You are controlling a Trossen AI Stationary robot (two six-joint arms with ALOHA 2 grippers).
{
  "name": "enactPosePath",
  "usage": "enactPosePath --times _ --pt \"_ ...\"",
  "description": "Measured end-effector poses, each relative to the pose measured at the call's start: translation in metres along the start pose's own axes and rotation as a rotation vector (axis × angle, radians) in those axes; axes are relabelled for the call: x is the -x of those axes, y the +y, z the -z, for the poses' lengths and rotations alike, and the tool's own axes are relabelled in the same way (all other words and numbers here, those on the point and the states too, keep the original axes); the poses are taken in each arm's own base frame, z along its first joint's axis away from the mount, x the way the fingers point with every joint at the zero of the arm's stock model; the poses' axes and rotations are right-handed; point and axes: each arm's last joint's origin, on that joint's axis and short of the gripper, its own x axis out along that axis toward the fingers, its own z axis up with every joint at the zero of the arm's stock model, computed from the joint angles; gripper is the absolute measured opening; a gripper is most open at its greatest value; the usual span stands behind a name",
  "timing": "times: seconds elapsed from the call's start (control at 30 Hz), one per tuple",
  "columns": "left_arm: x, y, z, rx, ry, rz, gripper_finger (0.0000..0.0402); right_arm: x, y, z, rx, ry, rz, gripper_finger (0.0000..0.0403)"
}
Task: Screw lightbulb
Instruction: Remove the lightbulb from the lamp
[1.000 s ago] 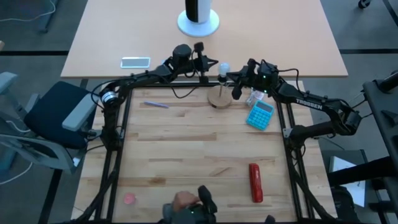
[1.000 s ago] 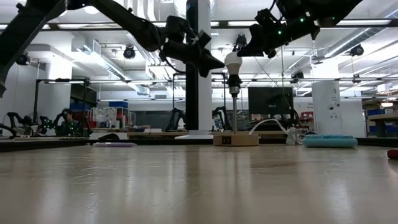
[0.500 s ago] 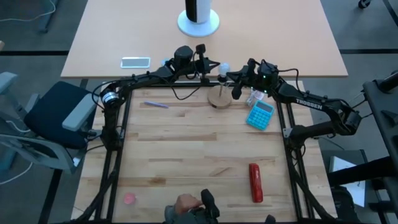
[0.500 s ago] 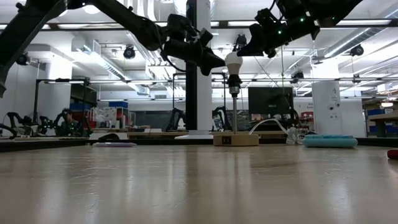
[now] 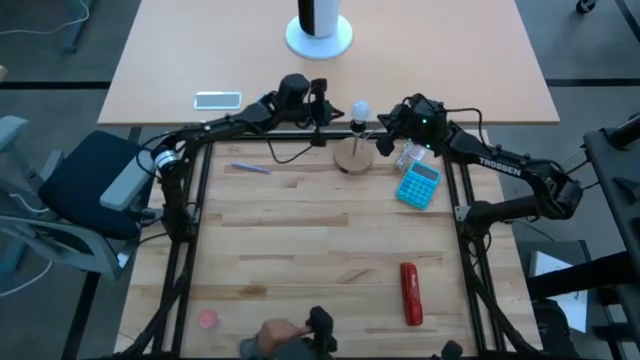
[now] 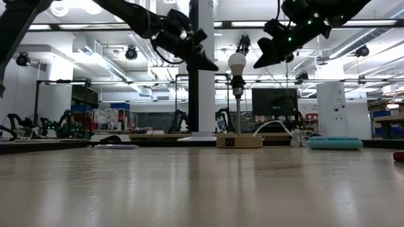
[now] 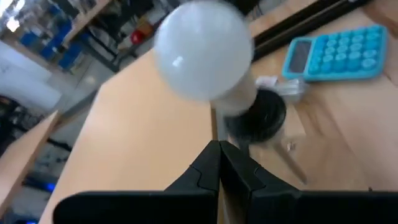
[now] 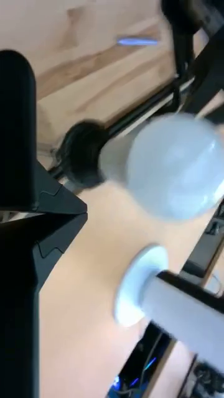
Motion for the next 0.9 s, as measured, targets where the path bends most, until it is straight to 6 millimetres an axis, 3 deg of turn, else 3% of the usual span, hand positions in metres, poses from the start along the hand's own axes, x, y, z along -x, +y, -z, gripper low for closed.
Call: enactPosePath --times 0.1,0.23,0.33,0.63,0.9 --pt "0.010 0.007 -0.002 0.019 0.007 -0.016 0.0000 0.003 -0.001 -0.002 0.000 -0.013 -0.017 0.0000" --pt "0.011 0.015 -0.008 0.025 -0.065 -0.090 0.0000 0.004 0.002 -0.009 -0.001 -0.114 -0.153 0.0000" --pt "0.007 0.018 -0.010 0.005 -0.135 -0.127 0.0000 0.003 0.002 -0.014 -0.008 -0.172 -0.161 0.0000" --pt "-0.011 0.010 -0.003 0.021 -0.169 -0.100 0.0000 -0.005 0.005 -0.012 -0.019 -0.170 -0.177 0.0000" --pt "-0.012 0.003 -0.006 0.023 -0.193 -0.030 0.0000 -0.006 0.004 -0.011 -0.032 -0.158 -0.136 0.0000"
